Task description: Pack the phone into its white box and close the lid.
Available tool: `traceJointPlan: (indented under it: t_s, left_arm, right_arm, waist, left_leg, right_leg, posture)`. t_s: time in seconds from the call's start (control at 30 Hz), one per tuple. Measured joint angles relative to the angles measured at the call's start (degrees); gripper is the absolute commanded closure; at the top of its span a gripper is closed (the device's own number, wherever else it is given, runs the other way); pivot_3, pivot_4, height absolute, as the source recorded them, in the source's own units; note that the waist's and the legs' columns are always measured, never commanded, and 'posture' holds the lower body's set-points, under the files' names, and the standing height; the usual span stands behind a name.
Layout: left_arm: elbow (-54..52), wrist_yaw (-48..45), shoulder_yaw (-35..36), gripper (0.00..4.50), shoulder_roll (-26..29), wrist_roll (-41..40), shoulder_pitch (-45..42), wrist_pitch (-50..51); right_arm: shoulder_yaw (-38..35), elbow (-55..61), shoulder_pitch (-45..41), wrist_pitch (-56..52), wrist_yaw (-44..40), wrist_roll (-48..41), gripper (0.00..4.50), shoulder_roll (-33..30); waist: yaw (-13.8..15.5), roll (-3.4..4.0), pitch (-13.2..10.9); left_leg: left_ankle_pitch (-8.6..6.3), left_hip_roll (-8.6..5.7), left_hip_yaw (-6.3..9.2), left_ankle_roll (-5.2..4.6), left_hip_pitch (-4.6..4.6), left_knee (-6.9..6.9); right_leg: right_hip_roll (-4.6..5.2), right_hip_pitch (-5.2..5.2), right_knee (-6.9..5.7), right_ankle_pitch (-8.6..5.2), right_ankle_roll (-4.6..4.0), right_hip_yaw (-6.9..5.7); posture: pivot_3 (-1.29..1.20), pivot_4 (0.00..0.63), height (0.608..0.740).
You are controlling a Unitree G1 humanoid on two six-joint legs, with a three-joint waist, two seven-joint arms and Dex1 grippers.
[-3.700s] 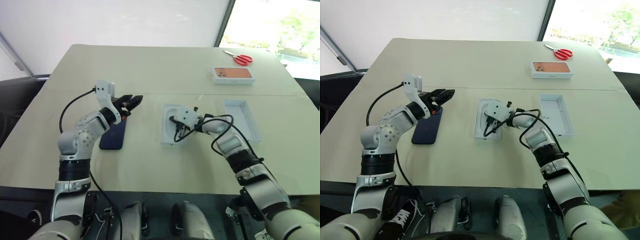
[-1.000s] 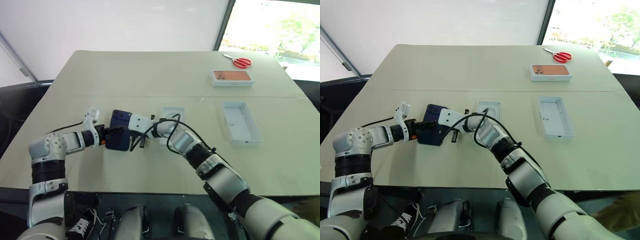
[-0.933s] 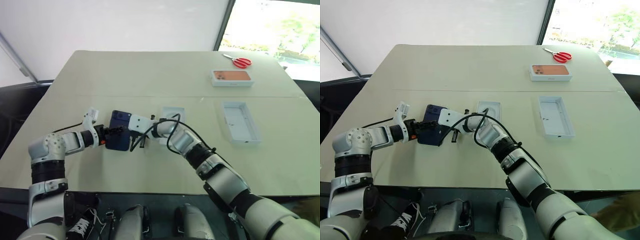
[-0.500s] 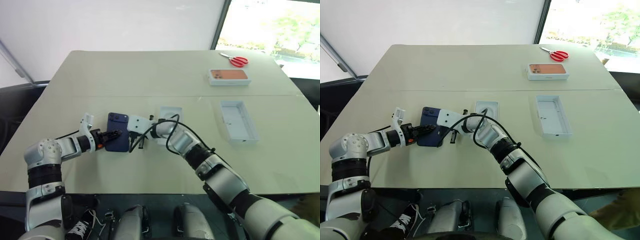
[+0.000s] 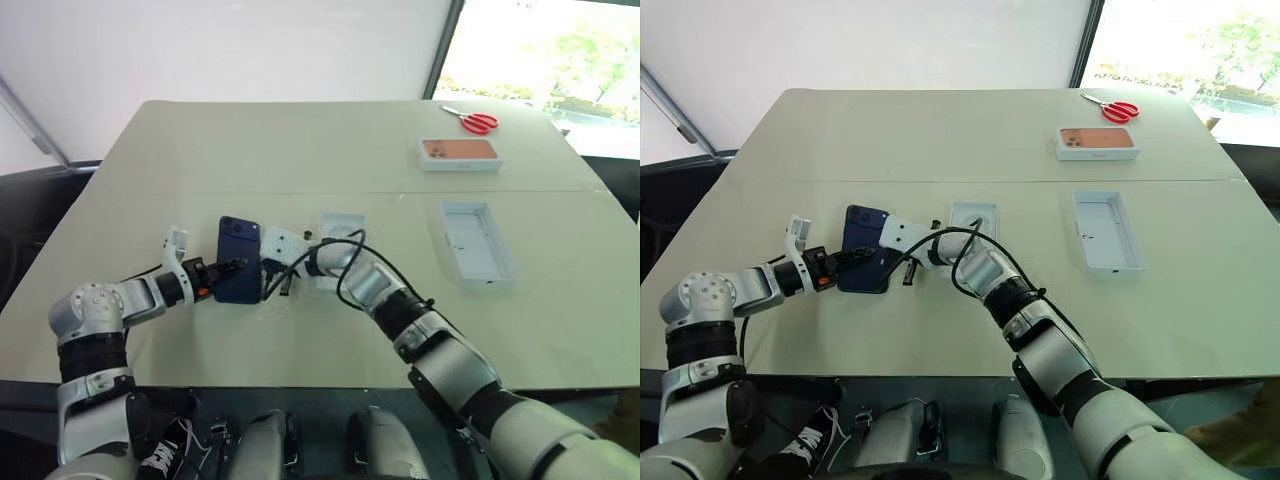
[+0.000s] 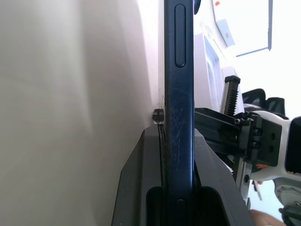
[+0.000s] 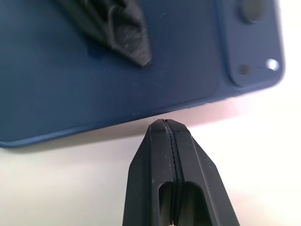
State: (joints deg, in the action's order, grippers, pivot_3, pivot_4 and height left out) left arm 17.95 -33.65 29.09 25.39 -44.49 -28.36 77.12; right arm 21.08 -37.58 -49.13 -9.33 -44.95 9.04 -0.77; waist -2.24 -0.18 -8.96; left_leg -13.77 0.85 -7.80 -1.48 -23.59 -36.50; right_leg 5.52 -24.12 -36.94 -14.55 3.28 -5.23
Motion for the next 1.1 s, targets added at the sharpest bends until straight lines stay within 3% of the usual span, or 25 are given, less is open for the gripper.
traceJointPlan:
  t_s: [0.07,0.13,0.23,0.33,0.4,0.6,1.1]
  left_arm:
    - [0.1,0.6,1.9,4.49,-0.7,-0.9,0.3,0.0]
    - [0.2,1.6,3.2,4.5,-1.3,-1.6,0.3,-0.1]
    - [0.2,2.8,4.2,4.5,-1.9,-2.4,0.3,-0.9]
    - [-1.6,2.9,4.3,4.5,-2.4,-3.2,1.2,-1.6]
    - [-4.5,2.9,4.3,4.5,-3.7,-4.7,2.4,-1.4]
    - [-6.5,3.9,3.4,4.5,-4.0,-5.1,2.9,-2.6]
    - [-7.4,2.7,-0.6,4.5,-3.3,-5.0,2.8,-6.7]
  right_arm:
    - [-4.4,5.4,0.8,-4.4,-3.3,-5.9,4.5,-0.6]
    - [-9.0,11.2,0.8,-10.6,-6.1,-12.4,3.97,-1.0]
    - [-14.2,19.1,0.7,-19.3,-8.9,-20.9,2.7,-2.8]
    - [-14.1,24.4,2.1,-21.9,-10.5,-22.2,1.12,-7.3]
    - [-10.1,28.2,6.7,-21.1,-15.1,-21.2,1.12,-14.8]
    - [-5.1,33.4,15.0,-19.7,-25.1,-20.2,1.12,-29.6]
    - [-0.3,33.0,16.7,-8.7,-22.4,-13.4,1.12,-30.7]
  waist:
    - [0.0,-0.07,0.0]
    - [-0.1,-0.08,0.0]
    - [-0.2,-0.08,0.0]
    - [-0.2,-0.1,-0.1]
    - [0.1,-0.14,-0.1]
    - [-0.4,-0.25,-0.3]
    - [0.2,-0.68,-0.6]
  left_leg:
    - [0.01,0.0,0.01,0.01,-0.23,0.0]
    - [0.03,0.01,0.01,0.03,-0.38,0.0]
    - [-0.08,0.02,0.01,-0.15,-0.46,0.04]
    - [-0.09,0.02,0.01,-0.17,-0.51,0.11]
    - [-0.11,0.02,0.01,-0.21,-0.65,0.19]
    - [0.06,0.06,-0.01,0.03,-0.89,0.37]
    - [0.1,0.11,0.0,0.09,-0.88,0.24]
  right_leg:
    - [0.0,-0.08,-0.02,0.0,0.0,0.0]
    - [0.01,-0.24,-0.04,0.01,0.0,0.0]
    - [0.01,-0.34,-0.03,0.0,-0.01,0.0]
    - [0.01,-0.4,0.02,0.0,-0.02,0.0]
    - [0.03,-0.43,0.29,0.0,-0.02,-0.06]
    - [-0.04,-0.59,0.63,0.01,0.0,-0.15]
    - [-0.02,-0.47,0.68,0.01,-0.01,-0.31]
  posture:
    - [0.0,0.15,0.74]
    - [0.0,0.15,0.74]
    - [0.0,0.15,0.74]
    - [0.0,0.15,0.74]
    - [0.0,0.15,0.74]
    - [0.0,0.15,0.74]
    - [0.0,0.15,0.74]
